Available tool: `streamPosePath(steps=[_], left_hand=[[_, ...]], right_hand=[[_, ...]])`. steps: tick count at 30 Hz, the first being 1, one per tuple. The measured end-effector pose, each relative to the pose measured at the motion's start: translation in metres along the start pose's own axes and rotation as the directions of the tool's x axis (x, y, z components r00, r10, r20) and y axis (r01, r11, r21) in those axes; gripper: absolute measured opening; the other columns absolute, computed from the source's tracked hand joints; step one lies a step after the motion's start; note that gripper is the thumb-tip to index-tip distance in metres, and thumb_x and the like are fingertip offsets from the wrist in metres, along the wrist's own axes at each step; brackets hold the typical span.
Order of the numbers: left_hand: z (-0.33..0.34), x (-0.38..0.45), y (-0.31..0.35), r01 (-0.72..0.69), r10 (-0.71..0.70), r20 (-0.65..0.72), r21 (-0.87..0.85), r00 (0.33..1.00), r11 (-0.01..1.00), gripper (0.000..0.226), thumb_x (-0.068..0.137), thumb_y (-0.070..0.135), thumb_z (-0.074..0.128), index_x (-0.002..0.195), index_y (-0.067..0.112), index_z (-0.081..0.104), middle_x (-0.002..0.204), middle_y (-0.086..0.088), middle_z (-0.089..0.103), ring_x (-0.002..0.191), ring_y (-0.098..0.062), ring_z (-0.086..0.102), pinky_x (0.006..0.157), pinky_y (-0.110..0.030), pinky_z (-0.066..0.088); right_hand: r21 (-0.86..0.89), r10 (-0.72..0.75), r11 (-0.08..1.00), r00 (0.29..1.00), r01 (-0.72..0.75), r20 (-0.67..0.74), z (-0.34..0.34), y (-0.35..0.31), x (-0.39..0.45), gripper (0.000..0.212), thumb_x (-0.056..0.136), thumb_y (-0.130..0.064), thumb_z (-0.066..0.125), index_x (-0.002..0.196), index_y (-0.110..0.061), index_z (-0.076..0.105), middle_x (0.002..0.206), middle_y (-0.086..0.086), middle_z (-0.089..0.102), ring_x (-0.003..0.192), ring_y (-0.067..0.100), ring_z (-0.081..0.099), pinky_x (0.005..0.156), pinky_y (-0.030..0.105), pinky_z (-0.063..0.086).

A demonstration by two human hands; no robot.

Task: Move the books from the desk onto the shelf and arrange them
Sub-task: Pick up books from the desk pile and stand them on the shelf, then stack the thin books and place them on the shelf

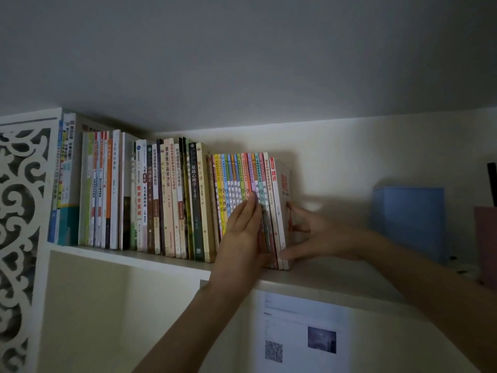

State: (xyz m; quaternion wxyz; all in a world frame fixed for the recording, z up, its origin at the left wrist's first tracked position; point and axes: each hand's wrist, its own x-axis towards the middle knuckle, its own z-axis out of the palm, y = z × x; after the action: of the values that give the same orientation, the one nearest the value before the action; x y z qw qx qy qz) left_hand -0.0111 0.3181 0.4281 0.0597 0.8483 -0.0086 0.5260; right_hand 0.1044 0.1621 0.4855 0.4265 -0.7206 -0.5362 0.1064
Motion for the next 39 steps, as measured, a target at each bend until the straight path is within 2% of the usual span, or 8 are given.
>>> streamPosePath(steps=[14, 17, 20, 24, 29, 31, 34, 39], left_hand=[[-0.005, 0.009, -0.007, -0.108, 0.098, 0.116, 0.091, 0.988, 0.99, 0.093, 0.084, 0.01, 0.068, 0.155, 0.034, 0.012, 0.163, 0.008, -0.01, 0.15, -0.016, -0.011, 0.113, -0.039, 0.037], [-0.011, 0.009, 0.004, -0.108, 0.093, 0.088, 0.181, 0.992, 0.978, 0.078, 0.087, 0.015, 0.067, 0.153, 0.023, 0.027, 0.164, -0.007, 0.01, 0.15, -0.029, 0.01, 0.115, -0.045, 0.034], [-0.011, -0.014, 0.021, -0.196, 0.208, -0.11, 0.111, 0.972, 0.974, 0.039, 0.078, 0.008, 0.074, 0.115, 0.004, 0.067, 0.12, -0.018, 0.063, 0.108, -0.037, 0.057, 0.086, -0.046, 0.053], [-0.003, -0.091, 0.056, -0.278, 0.246, -0.199, -0.153, 0.948, 0.948, 0.018, 0.079, 0.007, 0.073, 0.097, 0.006, 0.067, 0.094, -0.008, 0.066, 0.084, -0.019, 0.059, 0.073, -0.021, 0.045], [0.07, -0.226, 0.09, -0.306, 0.359, 0.102, -0.341, 0.928, 0.889, 0.015, 0.085, 0.011, 0.065, 0.098, 0.01, 0.07, 0.094, -0.004, 0.068, 0.079, -0.021, 0.061, 0.064, -0.033, 0.051], [0.117, -0.287, 0.103, -0.204, 0.35, 0.36, -0.385, 0.865, 0.9, 0.029, 0.08, 0.014, 0.067, 0.109, 0.013, 0.067, 0.108, -0.004, 0.065, 0.092, -0.024, 0.061, 0.072, -0.038, 0.054], [0.176, -0.372, 0.123, 0.027, 0.263, 0.677, -0.386, 0.688, 0.922, 0.045, 0.076, 0.015, 0.069, 0.119, 0.013, 0.059, 0.12, -0.007, 0.057, 0.102, -0.031, 0.057, 0.077, -0.045, 0.055], [0.221, -0.486, 0.167, 0.284, 0.08, 0.991, -0.107, 0.104, 0.953, 0.078, 0.093, 0.04, 0.058, 0.153, 0.021, 0.013, 0.161, -0.008, 0.0, 0.144, -0.032, 0.019, 0.11, -0.039, 0.038]], right_hand=[[-0.182, -0.072, 0.982, 0.991, 0.05, -0.113, 0.014, 0.005, 0.013, 0.103, 0.08, -0.019, 0.078, 0.154, -0.039, 0.009, 0.143, -0.003, 0.051, 0.13, 0.015, 0.051, 0.099, 0.045, 0.052], [-0.34, -0.1, 0.94, 0.973, 0.024, -0.208, 0.026, -0.004, 0.007, 0.094, 0.075, -0.034, 0.076, 0.153, -0.03, 0.023, 0.141, -0.001, 0.053, 0.124, 0.013, 0.054, 0.103, 0.039, 0.049], [-0.522, -0.341, 0.849, 0.843, 0.087, -0.415, 0.052, -0.013, -0.024, 0.058, 0.084, -0.023, 0.071, 0.138, -0.021, 0.05, 0.131, 0.002, 0.061, 0.115, 0.014, 0.058, 0.1, 0.031, 0.048], [-0.733, -0.625, 0.656, 0.672, 0.177, -0.397, 0.1, 0.012, -0.109, 0.03, 0.084, -0.014, 0.067, 0.114, -0.01, 0.066, 0.11, -0.003, 0.066, 0.098, 0.005, 0.056, 0.091, 0.016, 0.045], [-0.711, -0.275, 0.698, 0.887, -0.082, -0.372, 0.159, 0.137, -0.246, 0.027, 0.089, -0.016, 0.059, 0.115, -0.012, 0.066, 0.113, 0.003, 0.066, 0.105, 0.018, 0.059, 0.091, 0.029, 0.049], [-0.588, 0.102, 0.724, 0.899, -0.361, -0.427, 0.177, 0.198, -0.305, 0.031, 0.089, -0.015, 0.061, 0.119, -0.019, 0.064, 0.121, 0.001, 0.061, 0.111, 0.02, 0.058, 0.093, 0.033, 0.05], [-0.372, 0.484, 0.643, 0.732, -0.669, -0.48, 0.201, 0.27, -0.401, 0.035, 0.091, -0.014, 0.063, 0.126, -0.018, 0.06, 0.128, 0.004, 0.056, 0.113, 0.023, 0.058, 0.094, 0.025, 0.043], [-0.114, 0.807, 0.39, 0.399, -0.914, -0.435, 0.235, 0.315, -0.529, 0.026, 0.092, -0.032, 0.06, 0.113, -0.016, 0.065, 0.098, 0.0, 0.063, 0.085, 0.008, 0.057, 0.076, 0.028, 0.044]])
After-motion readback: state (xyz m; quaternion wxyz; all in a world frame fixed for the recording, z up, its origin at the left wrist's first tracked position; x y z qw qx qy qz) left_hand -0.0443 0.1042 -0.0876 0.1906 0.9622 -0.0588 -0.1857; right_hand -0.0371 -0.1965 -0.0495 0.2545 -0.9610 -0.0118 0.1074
